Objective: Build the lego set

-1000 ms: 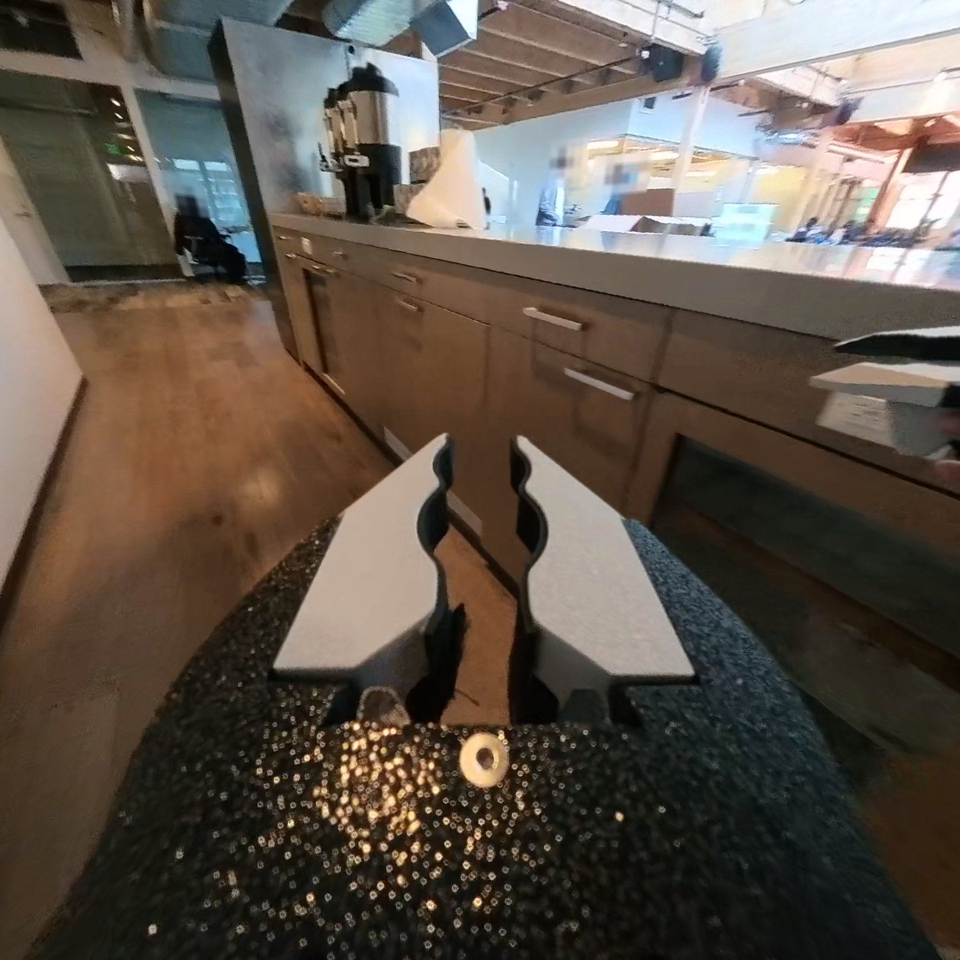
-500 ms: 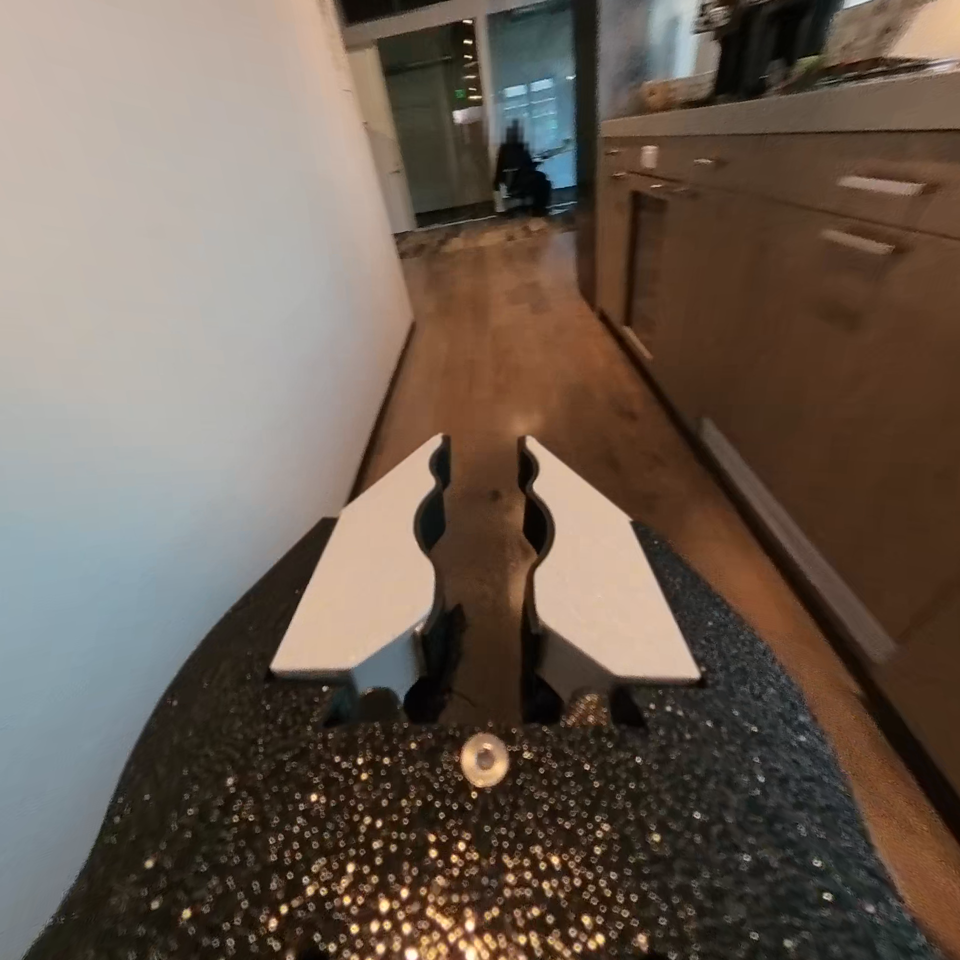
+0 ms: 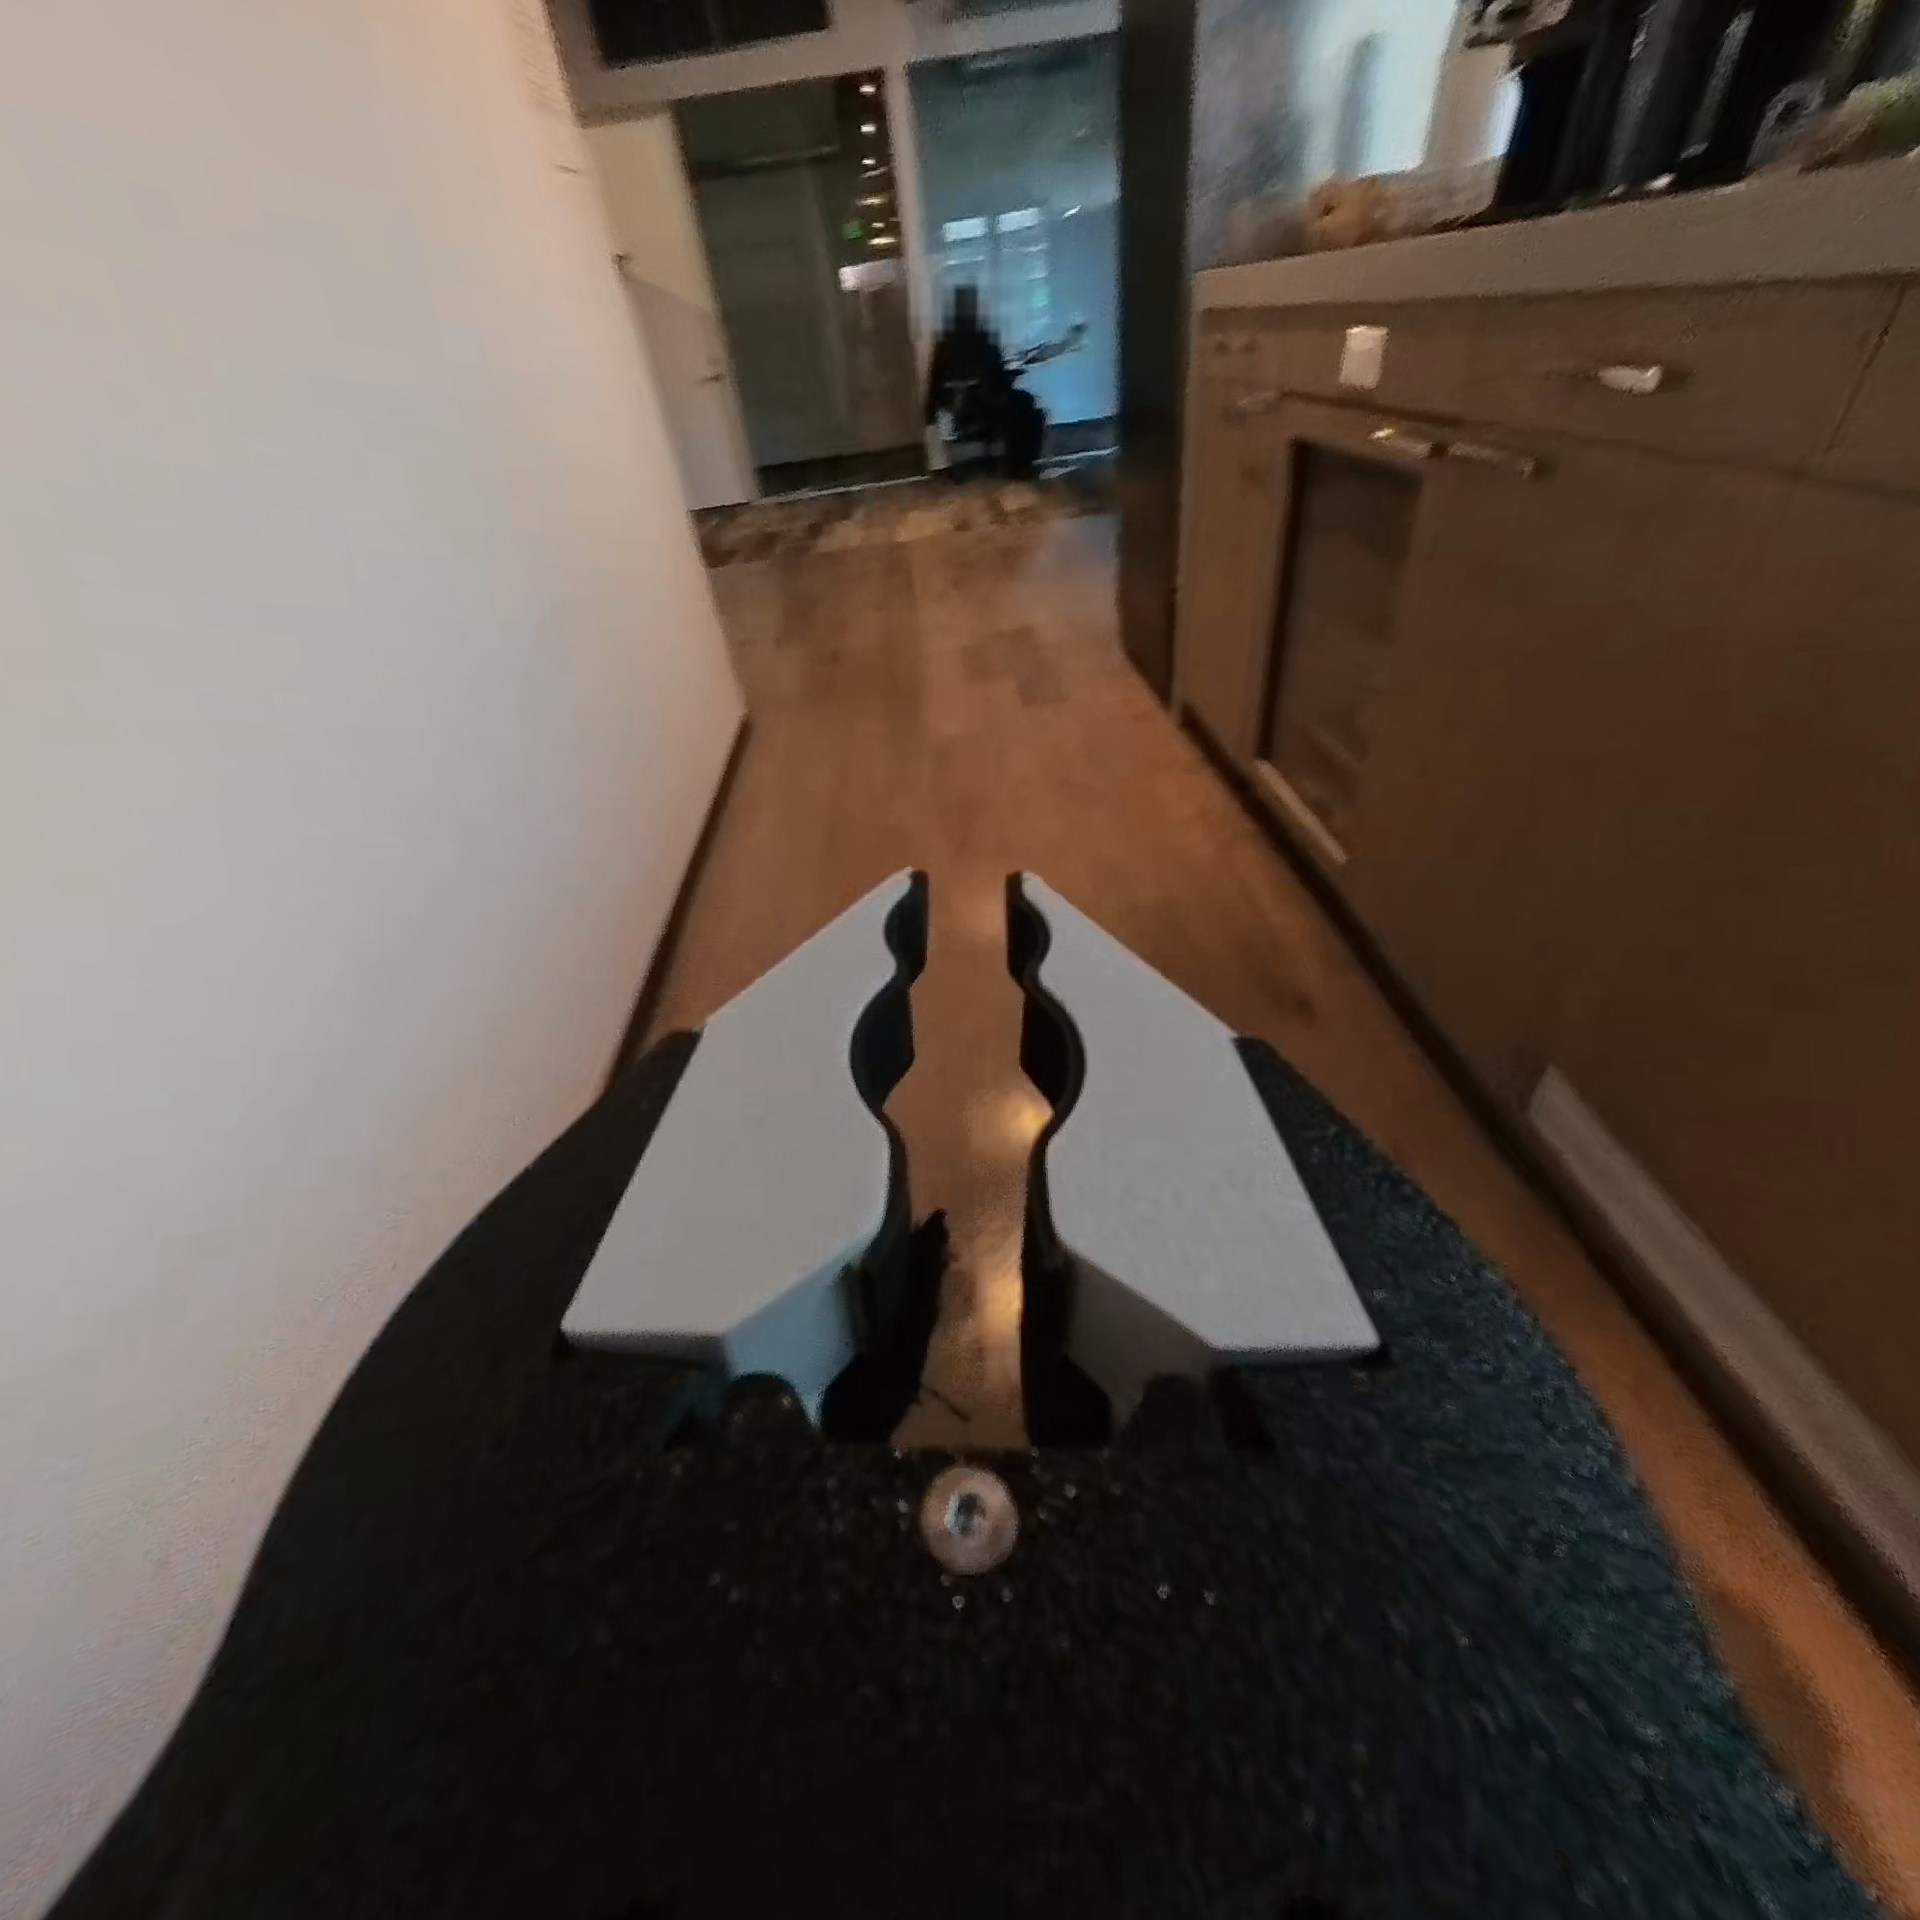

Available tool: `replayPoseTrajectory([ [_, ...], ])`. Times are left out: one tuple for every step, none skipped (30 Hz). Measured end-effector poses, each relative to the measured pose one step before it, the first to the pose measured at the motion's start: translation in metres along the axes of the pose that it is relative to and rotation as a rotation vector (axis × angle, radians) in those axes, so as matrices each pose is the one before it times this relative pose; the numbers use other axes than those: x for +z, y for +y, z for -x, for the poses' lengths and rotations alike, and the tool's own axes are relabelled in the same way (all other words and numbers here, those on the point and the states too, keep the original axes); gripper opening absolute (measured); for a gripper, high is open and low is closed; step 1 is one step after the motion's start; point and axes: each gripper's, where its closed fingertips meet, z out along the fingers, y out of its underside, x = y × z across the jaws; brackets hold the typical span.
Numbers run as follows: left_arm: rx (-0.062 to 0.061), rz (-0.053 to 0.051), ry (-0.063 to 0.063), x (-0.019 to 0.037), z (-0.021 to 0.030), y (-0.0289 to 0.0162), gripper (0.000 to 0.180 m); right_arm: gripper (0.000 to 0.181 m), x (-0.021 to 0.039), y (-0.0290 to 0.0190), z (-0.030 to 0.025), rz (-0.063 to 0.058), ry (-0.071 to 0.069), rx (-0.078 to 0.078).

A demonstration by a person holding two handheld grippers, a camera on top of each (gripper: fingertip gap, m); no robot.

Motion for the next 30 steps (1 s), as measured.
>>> replayPoseTrajectory([
  [-0.0217, 0.0007, 0.0321, 0.0521, -0.01035, -0.00376, 0.012, 0.026, 0.03129, 0.01411, -0.0119, 0.0336, 0.0207, 0.0074],
  [-0.0155, -0.0006, 0.0219, 0.04786, -0.00817, -0.00152, 0.012, 0.025, 0.03266, 0.01459, -0.0109, 0.0372, 0.0194, 0.0095],
  [-0.0123, -0.0039, 0.0089, 0.04874, -0.00462, -0.00119, 0.012, 0.025, 0.03576, 0.01124, -0.00866, 0.0326, 0.0136, 0.0108],
  [-0.0067, -0.0071, 0.0061, 0.04644, -0.00329, -0.00036, 0.012, 0.025, 0.03919, 0.00667, -0.00624, 0.022, 0.0015, 0.0101],
  [-0.0006, -0.0065, 0.0074, 0.04344, -0.00229, 0.00076, 0.011, 0.025, 0.0399, 0.00156, -0.003, 0.0111, -0.0052, 0.0071],
  [0.0061, -0.0068, 0.0072, 0.03675, -0.00296, 0.00188, 0.011, 0.025, 0.0446, -0.004, -0.00262, 0.0031, -0.0142, -0.0014],
  [0.0125, 0.0008, -0.0006, 0.03984, 0.00192, 0.00296, 0.01, 0.025, 0.04667, -0.00814, -0.00272, 0.0025, -0.0166, -0.0084],
  [0.0033, 0.0238, -0.0106, 0.03884, 0.00521, 0.00556, 0.01, 0.025, 0.04591, -0.01018, -0.0022, 0.0132, -0.0113, -0.0055],
  [-0.0053, 0.0479, -0.0056, 0.0343, 0.00385, 0.0056, 0.01, 0.025, 0.04773, -0.01428, -0.00332, 0.0155, -0.015, 0.0055],
  [0.0033, 0.0407, -0.005, 0.03657, 0.00612, 0.00184, 0.01, 0.025, 0.04522, -0.01924, 0.00145, 0.0, -0.035, 0.0081],
  [0.0235, 0.0214, -0.0121, 0.03208, 0.00751, -0.00151, 0.01, 0.026, 0.04625, -0.02185, 0.00083, -0.0176, -0.0401, -0.0013],
  [0.0349, 0.0084, -0.0285, 0.03265, 0.01204, -0.00184, 0.01, 0.026, 0.04614, -0.02074, -0.002, -0.0235, -0.0224, -0.0095],
  [0.031, 0.0146, -0.0409, 0.03179, 0.01554, 0.00066, 0.01, 0.026, 0.04473, -0.01712, -0.00294, -0.0215, -0.0056, -0.0081],
  [0.0083, 0.0266, -0.0544, 0.03101, 0.01852, 0.00362, 0.01, 0.026, 0.04726, -0.01433, -0.00297, -0.0164, -0.0104, -0.0019],
  [-0.0131, 0.0254, -0.0486, 0.03089, 0.01763, 0.00388, 0.01, 0.026, 0.04811, -0.01176, -0.00188, -0.0114, -0.0162, 0.0048],
  [-0.0184, 0.0175, -0.0374, 0.0338, 0.0153, 0.00307, 0.009, 0.026, 0.04674, -0.00936, -0.00194, -0.0105, -0.0123, 0.0056],
  [-0.0095, 0.0152, -0.0422, 0.03058, 0.01661, 0.00174, 0.009, 0.033, 0.04365, -0.00934, -0.00395, -0.0159, 0.0106, 0.0053],
  [0.0113, 0.0125, -0.0454, 0.03382, 0.01504, 0.00059, 0.009, 0.042, 0.04487, -0.00759, -0.0084, -0.0243, 0.0374, 0.0019],
  [0.0518, 0.007, -0.036, 0.03525, 0.01174, -0.00218, 0.009, 0.043, 0.0437, -0.00509, -0.00585, -0.0188, 0.0322, -0.0077],
  [0.0764, 0.0011, -0.0395, 0.03678, 0.01116, -0.00486, 0.006, 0.043, 0.04144, -0.00238, -0.00354, -0.0082, 0.0211, -0.0065],
  [0.0592, -0.0059, -0.0529, 0.03914, 0.01245, -0.00782, 0.001, 0.044, 0.04125, -0.00185, -0.00217, -0.0097, 0.0079, -0.0011],
  [0.025, -0.0122, -0.0442, 0.04246, 0.01014, -0.01082, 0.001, 0.045, 0.04039, -0.00154, -0.00342, -0.0095, 0.0043, 0.0057],
  [-0.002, 0.0012, -0.0238, 0.04747, 0.00466, -0.01175, 0.002, 0.047, 0.0388, 0.002, -0.00489, 0.0101, 0.0034, 0.0123],
  [-0.0007, 0.0214, -0.014, 0.04868, 0.00076, -0.0133, 0.003, 0.05, 0.03828, 0.00362, -0.00698, 0.0344, 0.005, 0.0169],
  [0.0002, 0.017, -0.0162, 0.0483, -0.00137, -0.01789, 0.005, 0.053, 0.03685, 0.00077, -0.00877, 0.0327, 0.0046, 0.0235],
  [-0.0113, -0.0131, -0.0112, 0.04157, -0.00397, -0.02406, 0.007, 0.055, 0.03318, -0.00386, -0.00847, 0.0077, -0.0054, 0.0098],
  [-0.0226, -0.0344, 0.0037, 0.047, -0.01219, -0.02733, 0.01, 0.057, 0.03286, -0.00455, -0.01158, -0.0046, 0.0038, -0.009],
  [-0.0285, -0.0344, 0.0119, 0.04461, -0.01589, -0.02395, 0.015, 0.058, 0.02921, -0.0019, -0.01626, -0.0051, 0.0299, -0.0141],
  [-0.0346, -0.0269, 0.0095, 0.04806, -0.01862, -0.0203, 0.022, 0.059, 0.02974, 0.00089, -0.0169, -0.0023, 0.0387, -0.0049],
  [-0.0399, -0.0229, 0.0027, 0.04383, -0.01867, -0.01564, 0.032, 0.059, 0.03141, 0.003, -0.014, 0.0002, 0.0284, 0.0078],
])
